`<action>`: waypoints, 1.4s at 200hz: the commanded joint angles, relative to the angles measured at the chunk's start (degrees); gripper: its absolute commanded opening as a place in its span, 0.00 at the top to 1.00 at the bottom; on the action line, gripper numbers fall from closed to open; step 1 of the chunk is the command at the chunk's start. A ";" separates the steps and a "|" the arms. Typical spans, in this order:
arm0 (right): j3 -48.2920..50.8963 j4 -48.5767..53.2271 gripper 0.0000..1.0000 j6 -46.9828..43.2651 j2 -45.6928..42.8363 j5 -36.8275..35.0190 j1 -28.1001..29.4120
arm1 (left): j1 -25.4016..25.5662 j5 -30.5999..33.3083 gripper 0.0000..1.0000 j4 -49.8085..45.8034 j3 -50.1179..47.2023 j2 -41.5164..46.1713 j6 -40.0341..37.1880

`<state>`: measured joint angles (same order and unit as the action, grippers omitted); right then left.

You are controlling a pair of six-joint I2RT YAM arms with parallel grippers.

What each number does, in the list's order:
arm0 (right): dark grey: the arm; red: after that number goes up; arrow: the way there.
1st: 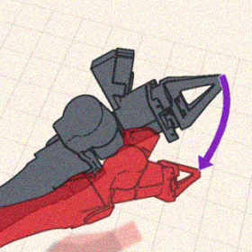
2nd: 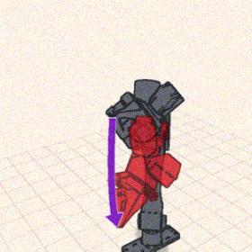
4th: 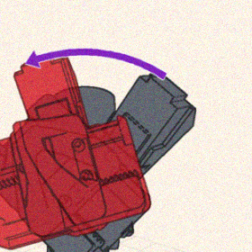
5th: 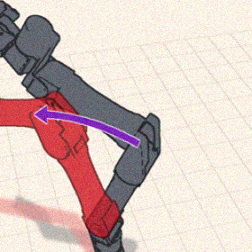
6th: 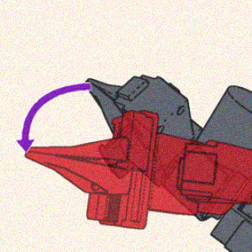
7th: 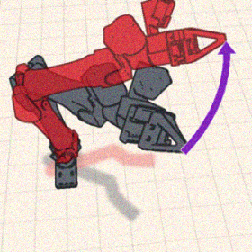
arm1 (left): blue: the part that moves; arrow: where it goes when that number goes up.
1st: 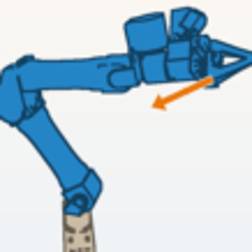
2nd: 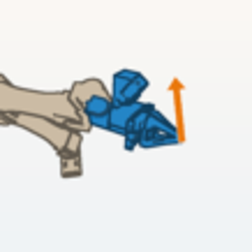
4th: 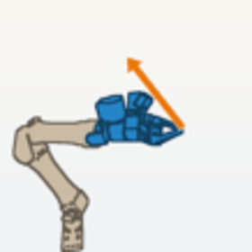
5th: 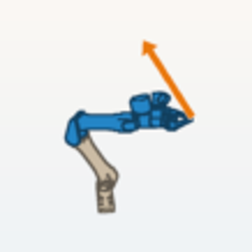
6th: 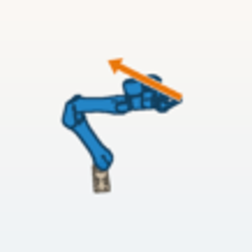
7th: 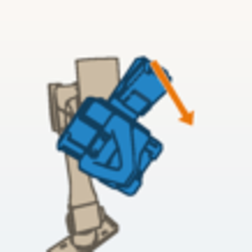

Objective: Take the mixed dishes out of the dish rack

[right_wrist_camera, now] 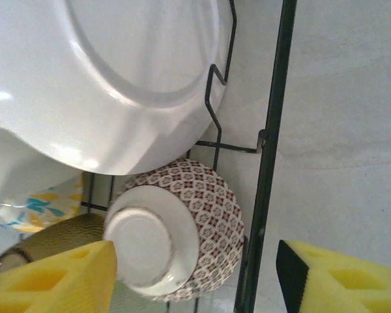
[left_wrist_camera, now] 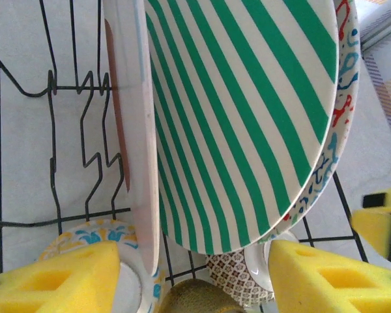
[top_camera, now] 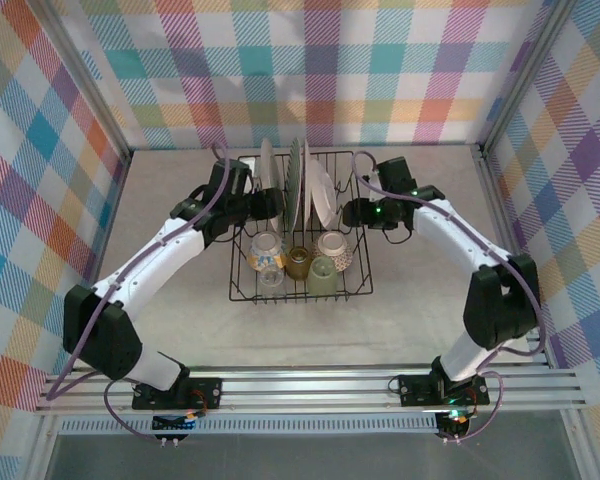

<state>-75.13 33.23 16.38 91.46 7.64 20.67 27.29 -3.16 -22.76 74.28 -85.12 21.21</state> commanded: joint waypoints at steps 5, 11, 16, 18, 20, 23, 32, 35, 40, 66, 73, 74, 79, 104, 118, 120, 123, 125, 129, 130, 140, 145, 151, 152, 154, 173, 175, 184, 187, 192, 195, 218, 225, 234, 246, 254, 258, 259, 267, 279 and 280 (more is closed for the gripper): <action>-1.06 2.79 0.20 0.75 -6.15 -1.79 0.25 | -0.30 1.18 0.44 -1.82 3.20 -2.33 0.01; -0.64 2.95 0.16 0.82 -7.53 -2.13 0.25 | -0.31 0.97 0.45 -1.70 3.55 -2.86 0.06; -0.32 3.25 0.13 1.21 -8.62 -2.64 0.20 | -0.43 0.82 0.46 -1.59 3.83 -3.22 -0.01; -0.18 3.31 0.13 1.24 -9.07 -2.81 0.24 | -0.40 0.79 0.47 -1.58 4.02 -3.34 -0.05; -0.08 3.46 0.12 1.27 -9.52 -2.98 0.21 | -0.40 0.79 0.47 -1.58 4.14 -3.55 -0.08; 0.06 3.69 0.12 1.34 -10.11 -3.17 0.25 | -0.39 0.85 0.48 -1.58 4.36 -3.82 -0.14; 0.62 4.10 0.10 1.30 -11.98 -3.46 0.21 | -0.39 1.37 0.50 -2.02 5.11 -4.68 -0.29; 0.76 4.33 0.09 1.29 -12.58 -3.55 0.20 | -0.39 1.47 0.50 -2.09 5.30 -4.96 -0.40; 1.11 4.47 0.09 1.28 -13.49 -3.52 0.25 | -0.53 1.49 0.51 -2.12 5.63 -5.38 -0.46; 3.87 3.69 0.01 2.70 -18.81 -3.68 0.19 | -0.83 0.70 0.63 -2.27 7.06 -7.62 -0.38; 4.47 3.44 0.01 3.08 -20.00 -3.38 0.16 | -0.89 0.61 0.66 -2.36 7.42 -8.08 -0.31; 4.56 3.38 0.01 3.11 -20.18 -3.31 0.16 | -0.90 0.61 0.66 -2.37 7.44 -8.15 -0.30; 4.89 3.33 0.01 3.18 -20.98 -3.12 0.16 | -0.92 0.40 0.69 -2.42 7.75 -8.39 -0.30; 5.99 2.74 0.01 3.72 -24.13 -2.39 -0.21 | -0.97 -0.01 0.87 -2.66 8.74 -9.01 -0.27; 6.35 2.72 0.01 3.75 -25.28 -2.28 -0.44 | -0.92 0.08 0.98 -2.32 8.83 -8.47 -0.04; 6.41 2.65 0.01 3.77 -25.41 -2.28 -0.49 | -0.92 0.13 0.99 -2.29 8.85 -8.37 -0.01; 6.52 2.58 0.01 3.75 -25.65 -2.28 -0.53 | -0.92 0.20 1.00 -2.22 8.83 -8.25 0.11; 6.61 2.55 0.01 3.75 -25.81 -2.28 -0.58 | -0.92 0.18 1.00 -2.22 8.90 -8.16 0.18; 6.68 2.47 0.01 3.75 -26.13 -2.13 -0.62 | -0.97 0.25 1.00 -2.28 8.94 -7.88 0.23; 6.67 2.46 0.01 3.75 -26.23 -2.12 -0.63 | -0.94 0.21 1.00 -2.33 8.95 -7.83 0.23; 7.25 1.90 0.01 3.90 -27.08 -1.75 -0.72 | -0.92 0.00 1.00 -2.31 9.13 -7.16 0.23; 7.51 1.60 0.01 3.94 -27.48 -1.75 -0.79 | -0.94 -0.07 1.00 -2.21 9.20 -6.72 0.23; 7.76 1.28 0.01 4.16 -27.80 -1.75 -0.85 | -0.92 0.01 1.00 -2.24 9.14 -6.17 0.32; 7.79 1.25 0.01 4.13 -27.86 -1.79 -0.87 | -0.92 0.00 1.00 -2.22 9.13 -6.05 0.32; 7.80 1.23 0.01 4.10 -27.90 -1.83 -0.95 | -0.92 0.00 1.00 -2.22 9.20 -5.85 0.32; 8.38 0.44 0.01 4.30 -28.27 -1.05 -0.99 | -0.92 0.34 1.00 -2.55 9.46 -3.96 0.37; 8.41 0.45 0.01 4.32 -28.27 -0.87 -1.05 | -0.92 0.34 1.00 -2.55 9.50 -3.68 0.40; 8.42 0.35 0.01 4.44 -28.18 -0.15 -0.98 | -0.92 0.27 1.00 -2.55 9.52 -2.69 0.41; 8.30 0.39 0.01 4.59 -28.11 0.01 -0.98 | -0.92 0.22 1.00 -2.47 9.53 -2.35 0.34; 8.29 0.28 0.01 4.77 -28.02 0.45 -0.99 | -0.92 0.00 1.00 -2.41 9.56 -1.82 0.33; 8.33 0.26 0.01 4.79 -27.96 0.57 -1.02 | -0.93 0.02 1.00 -2.32 9.59 -1.50 0.32; 8.69 -0.26 0.01 4.96 -28.09 -0.41 -0.99 | -0.92 -0.41 1.00 -2.46 10.29 0.66 -0.18; 8.68 -0.27 0.01 4.88 -28.18 -0.52 -1.02 | -0.93 -0.52 1.00 -2.79 10.66 1.10 -0.45; 8.40 0.09 0.01 4.72 -28.09 -0.82 -0.98 | -0.92 -0.53 1.00 -3.56 11.38 1.65 -0.73; 7.60 1.06 0.01 4.25 -27.92 -1.17 -1.05 | -0.97 -0.53 1.00 -4.68 12.27 2.51 -1.20; 6.74 2.06 0.01 4.02 -27.70 -1.51 -1.00 | -0.96 -0.53 1.00 -5.19 12.55 3.22 -1.47; 6.14 2.48 0.01 3.89 -27.53 -1.77 -0.98 | -0.92 -0.53 1.00 -5.54 12.69 3.71 -1.63; 6.01 2.68 0.01 3.86 -27.46 -1.85 -1.02 | -0.92 -0.49 1.00 -5.54 12.71 3.81 -1.71; 4.88 4.04 0.01 3.73 -27.10 -2.27 -1.03 | -0.93 -0.38 1.00 -5.99 12.75 4.84 -2.11; 3.14 5.84 0.01 3.60 -26.60 -2.54 -0.98 | -0.93 -0.18 1.00 -6.49 12.42 6.80 -2.74; 2.97 5.99 0.01 3.59 -26.56 -2.54 -0.98 | -0.92 -0.18 1.00 -6.54 12.40 6.89 -2.88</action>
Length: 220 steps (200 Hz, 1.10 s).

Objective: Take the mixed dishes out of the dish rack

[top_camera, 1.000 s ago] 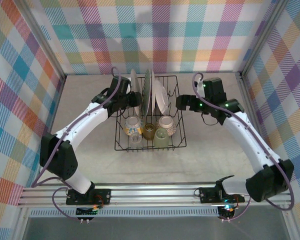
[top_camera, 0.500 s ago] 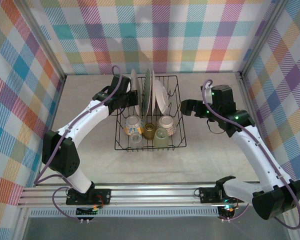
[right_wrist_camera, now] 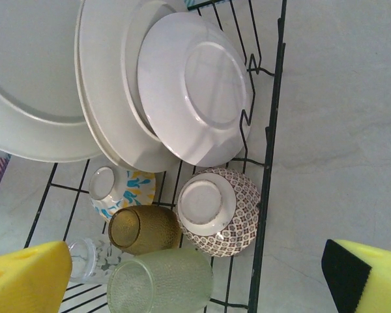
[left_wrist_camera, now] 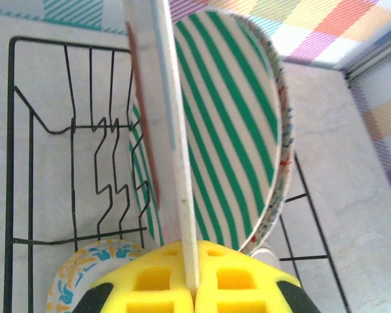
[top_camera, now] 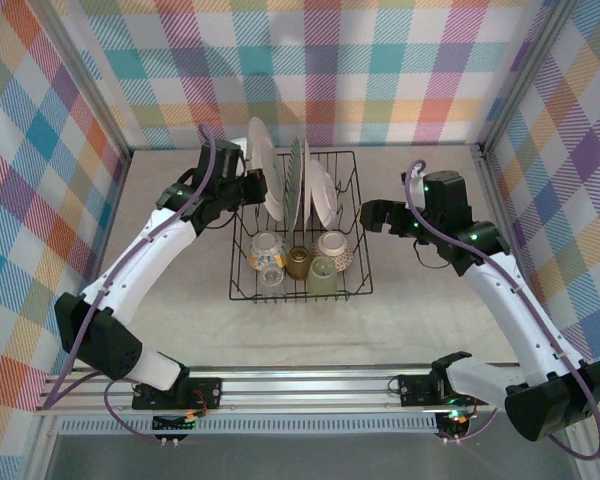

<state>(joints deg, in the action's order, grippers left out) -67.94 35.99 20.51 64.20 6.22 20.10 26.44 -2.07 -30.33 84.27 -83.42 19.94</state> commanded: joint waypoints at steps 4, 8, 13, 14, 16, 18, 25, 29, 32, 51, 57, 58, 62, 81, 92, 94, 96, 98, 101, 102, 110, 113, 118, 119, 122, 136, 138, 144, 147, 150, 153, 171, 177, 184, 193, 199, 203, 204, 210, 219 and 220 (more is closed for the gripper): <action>-4.86 3.79 0.01 -0.41 0.82 -1.12 -0.44 | 0.00 -1.35 1.00 1.06 2.17 6.05 -1.90; -5.50 4.32 0.01 -0.38 0.88 -1.12 -0.47 | 0.02 -1.31 1.00 1.06 1.93 6.84 -2.17; -6.23 5.07 0.01 0.01 0.99 -1.08 -0.41 | 0.02 -1.29 1.00 1.06 1.63 7.83 -2.76; -6.36 5.20 0.01 0.08 1.00 -1.05 -0.41 | 0.06 -1.28 1.00 1.10 1.53 8.01 -2.91; -6.69 5.51 0.01 0.28 1.05 -1.10 -0.41 | 0.07 -1.32 1.00 1.14 1.43 8.27 -3.16; -7.03 5.81 0.01 0.53 1.09 -1.05 -0.45 | 0.12 -1.35 1.00 1.14 1.36 8.75 -3.44; -8.20 6.93 0.01 1.39 1.27 -0.99 -0.41 | 0.19 -1.36 1.00 1.12 1.03 10.02 -4.69; -8.84 7.53 0.01 1.86 1.43 -0.88 -0.40 | 0.32 -1.26 1.00 1.10 0.98 10.74 -5.49; -9.36 7.98 0.01 2.27 1.45 -0.67 -0.41 | 0.36 -1.15 1.00 1.10 0.91 11.26 -6.03; -12.44 10.08 0.01 3.52 2.38 2.03 -0.48 | 0.88 -0.80 1.00 1.94 0.18 14.75 -11.47; -13.25 10.57 0.01 4.00 2.54 2.66 -0.42 | 1.13 -0.36 1.00 2.50 -0.32 15.84 -13.25; -13.40 10.76 0.01 4.14 2.58 2.83 -0.41 | 1.14 -0.29 1.00 2.66 -0.42 16.05 -13.52; -13.94 11.03 0.01 4.48 2.59 3.05 -0.43 | 1.31 -0.02 1.00 3.19 -0.78 16.79 -14.67; -16.79 13.00 0.01 5.98 2.99 3.66 -0.48 | 2.50 -0.22 1.00 6.64 -3.23 20.15 -21.56; -18.61 14.10 0.01 6.82 3.20 4.20 -0.42 | 3.80 0.04 1.00 8.93 -4.84 21.91 -26.02; -18.91 14.31 0.01 6.93 3.25 4.34 -0.41 | 4.06 0.09 1.00 9.31 -5.17 22.16 -26.93; -19.25 14.53 0.01 7.05 3.33 4.44 -0.41 | 4.41 0.12 1.00 9.71 -5.48 22.44 -27.84; -19.62 14.77 0.01 7.21 3.41 4.53 -0.41 | 4.77 0.13 1.00 10.01 -5.79 22.71 -28.80; -20.17 15.07 0.01 7.40 3.51 4.77 -0.42 | 5.22 0.27 1.00 10.63 -6.25 23.06 -30.25; -20.28 15.21 0.01 7.46 3.58 4.81 -0.42 | 5.30 0.33 1.00 10.81 -6.37 23.18 -30.76; -21.58 15.88 0.01 8.09 3.80 5.46 -0.47 | 6.82 1.13 1.00 12.20 -7.55 23.91 -34.80; -22.06 16.13 0.01 8.29 3.86 5.81 -0.42 | 7.46 1.55 1.00 12.68 -7.95 24.10 -36.38; -22.84 16.36 0.01 8.65 3.91 6.27 -0.41 | 8.44 2.27 1.00 13.34 -8.51 24.32 -38.95; -22.93 16.42 0.01 8.70 3.95 6.40 -0.41 | 8.67 2.43 1.00 13.53 -8.60 24.34 -39.51; -23.29 16.52 0.01 8.95 3.99 6.70 -0.49 | 9.31 2.87 1.00 13.82 -8.94 24.41 -40.99; -24.98 16.83 0.01 10.36 3.85 7.58 -0.41 | 12.29 5.96 1.00 16.99 -10.41 24.68 -48.21; -25.20 16.79 0.01 10.56 3.83 7.82 -0.41 | 12.71 6.60 1.00 17.43 -10.67 24.70 -49.11; -25.75 16.75 0.01 11.24 3.61 8.28 -0.48 | 14.03 8.72 1.00 19.03 -11.48 24.76 -51.65; -26.06 16.70 0.01 11.63 3.49 8.44 -0.43 | 14.65 9.73 1.00 19.93 -11.80 24.76 -52.78; -26.36 16.68 0.01 12.04 3.33 8.58 -0.43 | 15.22 10.68 1.00 20.89 -12.29 24.79 -53.91; -26.63 16.60 0.01 12.34 3.22 8.74 -0.50 | 15.71 11.42 1.00 21.74 -12.75 24.85 -55.07; -28.30 16.24 0.01 14.47 2.30 9.70 -0.50 | 19.33 17.62 1.00 27.25 -15.37 24.39 -63.45; -28.82 15.98 0.01 15.16 2.09 10.18 -0.58 | 20.61 20.05 1.00 29.21 -16.21 23.95 -66.61; -29.16 15.52 0.01 16.07 1.86 11.02 -0.59 | 22.10 22.77 1.00 31.34 -17.39 23.39 -70.87; -29.59 14.81 0.01 17.28 1.71 12.39 -0.59 | 24.03 26.17 1.00 35.97 -19.31 22.79 -75.54; -29.82 14.16 0.01 18.01 1.71 13.38 -0.64 | 25.25 27.84 1.00 39.72 -20.90 22.55 -78.54; -29.88 13.76 0.01 18.56 1.71 14.08 -0.63 | 25.94 28.72 1.00 42.27 -21.95 22.43 -80.32; -29.88 13.67 0.01 18.67 1.80 14.26 -0.61 | 26.12 28.97 1.00 42.89 -22.17 22.38 -80.72; -29.97 13.06 0.01 19.40 1.86 15.11 -0.59 | 26.93 29.94 1.00 45.76 -23.36 22.06 -82.96; -29.93 12.07 0.01 20.58 1.91 16.38 -0.59 | 27.96 31.78 1.00 48.84 -24.27 21.11 -85.87; -29.90 11.99 0.01 20.69 1.94 16.51 -0.63 | 28.05 31.99 1.00 49.12 -24.34 20.97 -86.22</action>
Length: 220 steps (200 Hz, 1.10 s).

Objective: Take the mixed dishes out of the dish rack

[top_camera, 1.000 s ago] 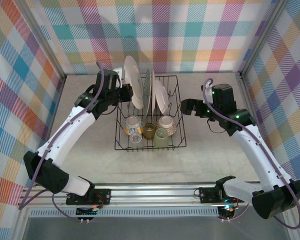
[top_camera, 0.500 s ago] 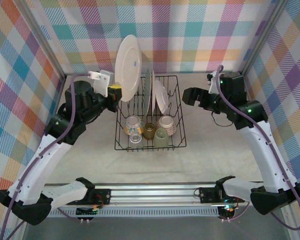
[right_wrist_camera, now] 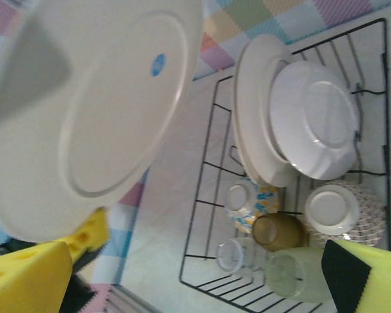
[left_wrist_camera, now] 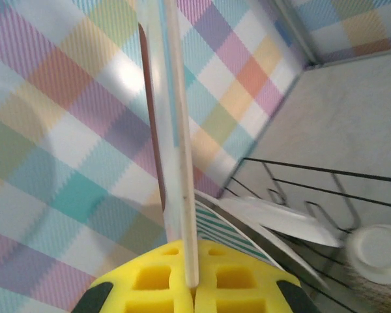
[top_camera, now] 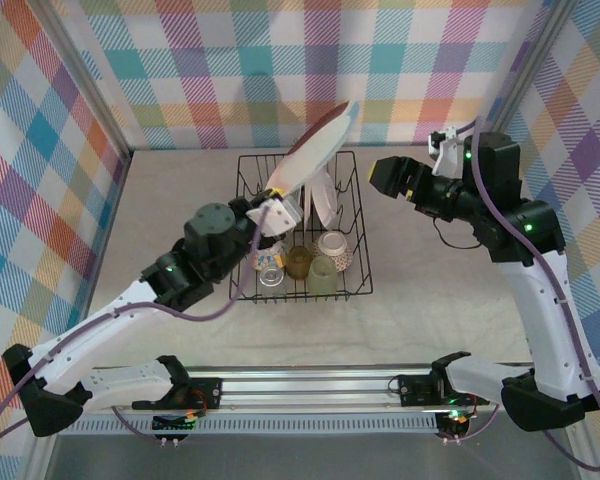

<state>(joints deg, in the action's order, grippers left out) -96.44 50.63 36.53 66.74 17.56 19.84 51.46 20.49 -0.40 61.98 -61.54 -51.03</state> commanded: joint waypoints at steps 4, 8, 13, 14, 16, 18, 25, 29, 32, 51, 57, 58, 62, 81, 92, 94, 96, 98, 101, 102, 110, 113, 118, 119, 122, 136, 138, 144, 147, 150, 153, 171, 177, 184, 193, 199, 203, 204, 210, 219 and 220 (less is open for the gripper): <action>-1.35 -3.26 0.01 5.16 -0.64 5.65 -0.33 | 3.34 10.33 1.00 20.33 -2.30 -1.49 -16.60; -1.17 -3.86 0.01 5.63 -0.77 6.32 -0.35 | 3.60 11.05 1.00 21.41 -2.63 -2.11 -17.93; -0.98 -4.91 0.01 6.20 -0.91 7.05 -0.34 | 3.84 11.81 1.00 22.68 -3.14 -2.59 -19.59; -0.92 -5.09 0.01 6.36 -0.95 7.23 -0.33 | 3.87 11.92 1.00 22.97 -3.24 -2.78 -19.96; -0.80 -5.45 0.01 6.58 -0.99 7.40 -0.32 | 3.97 12.18 1.00 23.49 -3.46 -3.04 -20.67; -0.71 -5.74 0.01 6.83 -1.04 7.60 -0.32 | 4.10 12.44 1.00 24.00 -3.75 -3.30 -21.32; -0.55 -6.51 0.01 7.42 -1.32 7.68 -0.32 | 4.42 13.22 1.00 26.02 -4.52 -3.95 -23.32; -0.53 -6.74 0.01 7.64 -1.35 7.68 -0.33 | 4.71 13.61 1.00 27.21 -4.97 -4.21 -24.23; -0.50 -6.89 0.01 7.81 -1.37 7.60 -0.32 | 4.84 13.94 1.00 28.07 -5.25 -4.49 -24.84; -0.27 -6.57 0.01 8.36 -0.85 6.82 -0.35 | 6.12 15.52 1.00 32.87 -6.44 -5.30 -27.08; 0.09 -6.56 0.01 8.74 -0.59 6.63 -0.38 | 6.59 16.22 1.00 34.21 -6.72 -5.78 -28.19; 0.19 -6.62 0.01 8.74 -0.57 6.61 -0.35 | 6.61 16.28 1.00 34.44 -6.75 -5.87 -28.44; 0.61 -6.79 0.01 8.93 -0.48 6.67 -0.33 | 6.98 16.89 1.00 35.71 -6.96 -6.38 -29.55; 3.03 -9.15 0.05 10.42 -0.49 6.64 -0.32 | 8.24 18.93 1.00 41.21 -8.20 -9.41 -35.95; 4.22 -10.53 0.06 11.20 -0.57 6.41 -0.29 | 9.03 18.97 1.00 43.93 -9.15 -10.33 -37.73; 4.31 -10.70 0.06 11.28 -0.56 6.38 -0.25 | 9.19 18.97 1.00 44.13 -9.22 -10.35 -37.78; 4.53 -10.79 0.07 11.35 -0.52 6.31 -0.30 | 9.32 18.97 1.00 44.23 -9.24 -10.35 -37.64; 4.58 -10.83 0.07 11.43 -0.44 6.20 -0.30 | 9.44 18.99 1.00 44.17 -9.13 -10.36 -37.48; 4.72 -10.97 0.08 11.51 -0.35 6.18 -0.24 | 9.68 19.10 1.00 43.77 -9.02 -10.29 -37.04; 4.75 -11.03 0.09 11.52 -0.32 6.18 -0.28 | 9.69 19.08 1.00 43.53 -9.00 -10.28 -36.87; 4.81 -11.18 0.12 11.61 0.03 6.10 -0.28 | 9.96 19.45 1.00 41.00 -8.36 -10.12 -35.54; 4.83 -11.28 0.13 11.60 0.17 6.08 -0.24 | 10.09 19.54 1.00 40.04 -8.11 -10.03 -35.19; 4.74 -11.38 0.15 11.55 0.35 5.99 -0.19 | 10.23 19.66 1.00 39.04 -7.93 -10.01 -34.79; 4.71 -11.36 0.15 11.55 0.38 5.95 -0.17 | 10.28 19.71 1.00 38.97 -7.88 -10.01 -34.77; 4.72 -11.42 0.16 11.52 0.47 5.80 -0.22 | 10.38 19.73 1.00 38.88 -7.92 -10.10 -34.76; 4.43 -10.79 0.20 11.09 0.72 4.18 0.01 | 11.00 20.19 1.00 39.16 -8.10 -10.42 -35.36; 4.43 -10.66 0.21 10.99 0.68 3.87 0.02 | 11.09 20.27 1.00 39.12 -8.17 -10.44 -35.41; 4.42 -10.39 0.23 10.78 0.68 3.15 0.06 | 11.33 20.45 1.00 38.95 -8.26 -10.57 -35.54; 4.39 -10.27 0.24 10.63 0.67 2.72 0.11 | 11.49 20.61 1.00 38.91 -8.34 -10.61 -35.66; 4.50 -10.24 0.25 10.46 0.67 2.50 0.12 | 11.59 20.76 1.00 38.84 -8.28 -10.62 -35.64; 4.57 -10.21 0.27 10.41 0.67 2.28 0.12 | 11.71 20.83 1.00 38.86 -8.42 -10.62 -35.64; 5.03 -9.98 0.33 10.17 0.72 1.12 0.20 | 12.16 21.55 1.00 37.70 -8.46 -10.62 -34.88; 5.34 -10.18 0.36 10.22 0.59 0.99 0.20 | 12.25 21.55 1.00 37.08 -8.43 -10.62 -34.66; 5.57 -10.24 0.39 10.21 0.54 0.73 0.24 | 12.34 21.73 1.00 36.96 -8.38 -10.74 -34.43; 5.84 -10.38 0.44 10.21 0.41 0.19 0.29 | 12.34 21.82 1.00 36.88 -8.43 -10.77 -34.32; 6.01 -10.54 0.46 10.12 0.32 -0.12 0.44 | 12.34 21.93 1.00 36.80 -8.36 -10.80 -34.27; 6.06 -10.61 0.47 10.06 0.24 -0.22 0.46 | 12.35 22.02 1.00 36.66 -8.31 -10.80 -34.13; 6.08 -10.62 0.47 10.05 0.24 -0.28 0.47 | 12.35 22.04 1.00 36.68 -8.34 -10.80 -34.09; 6.18 -10.80 0.49 9.97 0.10 -0.46 0.55 | 12.35 22.04 1.00 36.58 -8.36 -10.80 -33.98; 6.36 -11.15 0.53 9.96 -0.03 -0.64 0.64 | 12.42 22.05 1.00 36.11 -8.25 -10.73 -33.58; 6.40 -11.16 0.54 9.96 -0.03 -0.66 0.64 | 12.43 22.05 1.00 36.06 -8.26 -10.72 -33.55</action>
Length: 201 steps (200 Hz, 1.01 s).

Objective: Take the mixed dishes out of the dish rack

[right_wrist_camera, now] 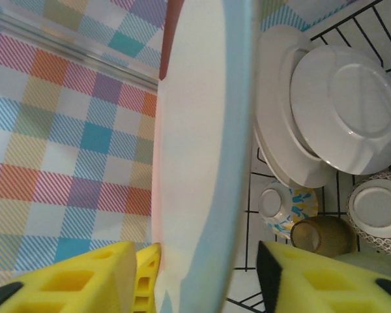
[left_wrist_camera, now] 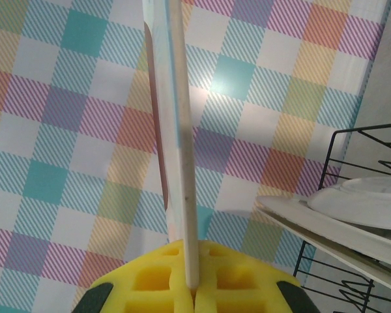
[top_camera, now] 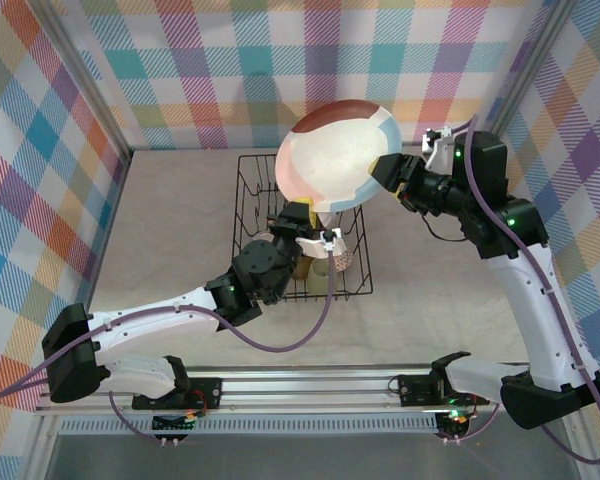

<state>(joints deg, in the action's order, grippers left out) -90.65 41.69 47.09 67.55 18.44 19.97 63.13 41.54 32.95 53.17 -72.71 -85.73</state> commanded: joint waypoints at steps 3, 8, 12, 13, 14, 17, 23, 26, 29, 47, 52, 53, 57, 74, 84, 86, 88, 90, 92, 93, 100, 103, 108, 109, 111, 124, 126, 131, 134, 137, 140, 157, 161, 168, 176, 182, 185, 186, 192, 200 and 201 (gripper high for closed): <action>0.66 -2.23 0.55 -0.60 -0.84 -1.62 0.56 | 0.76 1.00 1.00 2.54 0.54 0.44 1.30; 0.73 -2.31 0.57 -0.68 -0.88 -1.65 0.59 | 0.76 1.05 1.00 2.22 0.53 0.42 1.51; 0.73 -2.32 0.58 -0.77 -0.93 -1.73 0.64 | 0.76 1.09 1.00 2.00 0.67 0.38 1.69; 0.69 -2.36 0.58 -0.77 -0.93 -1.78 0.67 | 0.76 1.09 1.00 1.93 0.65 0.38 1.79; 0.72 -2.38 0.58 -0.77 -0.93 -1.80 0.68 | 0.76 1.09 1.00 1.89 0.63 0.38 1.84; 0.74 -2.46 0.59 -0.82 -0.93 -1.87 0.69 | 0.76 1.09 1.00 1.85 0.62 0.37 1.85; 0.88 -2.60 0.60 -0.87 -1.01 -2.03 0.77 | 0.76 1.07 1.00 1.70 0.63 0.37 2.02; 0.90 -2.70 0.61 -0.86 -1.09 -2.08 0.82 | 0.76 1.09 1.00 1.57 0.65 0.35 2.06; 1.03 -2.82 0.61 -0.86 -1.11 -2.16 0.86 | 0.87 1.04 1.00 1.50 0.55 0.37 2.14; 1.86 -3.88 0.66 -0.78 -1.51 -2.18 1.02 | 0.85 1.02 1.00 1.25 0.58 0.29 2.42; 2.13 -4.15 0.68 -0.69 -1.54 -2.18 0.99 | 0.85 0.99 1.00 1.32 0.55 0.24 2.52; 2.18 -4.20 0.68 -0.73 -1.59 -2.18 1.02 | 0.85 0.99 1.00 1.28 0.54 0.26 2.51; 2.30 -4.31 0.69 -0.74 -1.63 -2.18 1.11 | 0.85 0.97 1.00 1.25 0.55 0.21 2.64; 2.96 -4.88 0.75 -0.51 -1.71 -2.29 1.30 | 0.85 0.96 1.00 1.04 0.48 0.03 2.63; 3.39 -5.25 0.78 -0.36 -1.89 -2.26 1.39 | 0.90 0.94 1.00 1.06 0.52 -0.11 2.66; 3.49 -5.34 0.79 -0.34 -1.89 -2.26 1.39 | 0.86 0.99 1.00 1.11 0.53 -0.14 2.67; 3.58 -5.42 0.79 -0.27 -1.89 -2.26 1.39 | 0.88 0.95 1.00 1.10 0.49 -0.15 2.68; 3.63 -5.44 0.80 -0.25 -1.92 -2.26 1.43 | 0.86 0.88 1.00 1.12 0.52 -0.15 2.72; 3.70 -5.54 0.80 -0.27 -1.97 -2.26 1.47 | 0.92 0.90 1.00 1.10 0.55 -0.15 2.75; 3.76 -5.55 0.81 -0.26 -1.97 -2.26 1.47 | 0.88 0.91 1.00 1.08 0.50 -0.15 2.80; 3.96 -5.55 0.82 -0.27 -2.06 -2.35 1.44 | 0.94 0.83 1.00 1.07 0.50 -0.15 2.84; 3.99 -5.52 0.83 -0.17 -2.07 -2.43 1.44 | 0.89 0.82 1.00 1.03 0.50 -0.15 2.90; 4.11 -5.57 0.84 -0.16 -1.99 -2.57 1.55 | 0.93 0.77 1.00 0.98 0.45 -0.15 2.90; 4.14 -5.52 0.84 -0.16 -2.08 -2.59 1.56 | 0.94 0.75 1.00 1.02 0.49 -0.15 2.88; 4.20 -5.59 0.84 -0.16 -2.14 -2.65 1.57 | 0.94 0.74 1.00 0.99 0.46 -0.15 2.86; 4.80 -5.73 0.88 -0.08 -2.40 -2.88 1.61 | 0.94 0.74 1.00 1.01 0.50 -0.24 3.05; 4.87 -5.76 0.89 -0.07 -2.46 -2.95 1.64 | 0.94 0.69 1.00 0.99 0.46 -0.24 3.06; 5.16 -5.89 0.91 0.06 -2.55 -3.07 1.61 | 0.93 0.65 1.00 1.05 0.48 -0.32 3.04; 5.41 -6.05 0.92 0.10 -2.64 -3.12 1.65 | 0.94 0.65 1.00 1.05 0.38 -0.33 3.03; 5.66 -6.21 0.94 0.18 -2.72 -3.14 1.65 | 0.94 0.65 1.00 1.06 0.38 -0.33 3.05; 5.91 -6.33 0.95 0.24 -2.83 -3.14 1.67 | 0.94 0.65 1.00 1.10 0.38 -0.33 3.16; 7.24 -7.10 1.00 0.62 -3.51 -3.56 1.65 | 0.94 0.56 1.00 1.19 0.38 -0.34 3.21; 7.59 -7.19 1.00 0.84 -3.63 -3.73 1.63 | 0.94 0.56 1.00 1.30 0.34 -0.33 3.20; 8.00 -7.37 1.00 1.03 -3.95 -4.07 1.57 | 0.94 0.47 0.99 1.76 0.19 -0.26 3.21; 8.63 -7.73 1.00 1.32 -4.30 -4.44 1.58 | 1.00 0.25 0.92 1.80 0.11 -0.13 3.34; 9.01 -8.00 1.00 1.50 -4.52 -4.84 1.59 | 1.01 0.05 0.81 1.75 0.06 0.01 3.53; 9.07 -8.07 1.00 1.59 -4.65 -5.08 1.57 | 1.02 -0.03 0.72 1.63 -0.01 0.14 3.63; 9.12 -8.09 1.00 1.64 -4.68 -5.17 1.57 | 1.03 -0.04 0.69 1.61 0.00 0.17 3.68; 9.20 -8.24 1.00 1.75 -4.94 -5.61 1.57 | 1.07 -0.41 0.45 1.83 -0.21 0.40 3.94; 9.31 -8.46 1.00 1.77 -5.13 -6.01 1.57 | 1.19 -0.87 0.11 2.41 -0.73 0.83 4.24; 9.29 -8.47 1.00 1.73 -5.14 -6.12 1.57 | 1.20 -0.95 0.07 2.53 -0.76 0.87 4.25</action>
<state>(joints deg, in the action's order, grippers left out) -82.11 35.27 50.43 63.81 14.72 21.15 63.35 41.67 30.22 52.90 -73.78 -83.24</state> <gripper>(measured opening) 0.075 0.378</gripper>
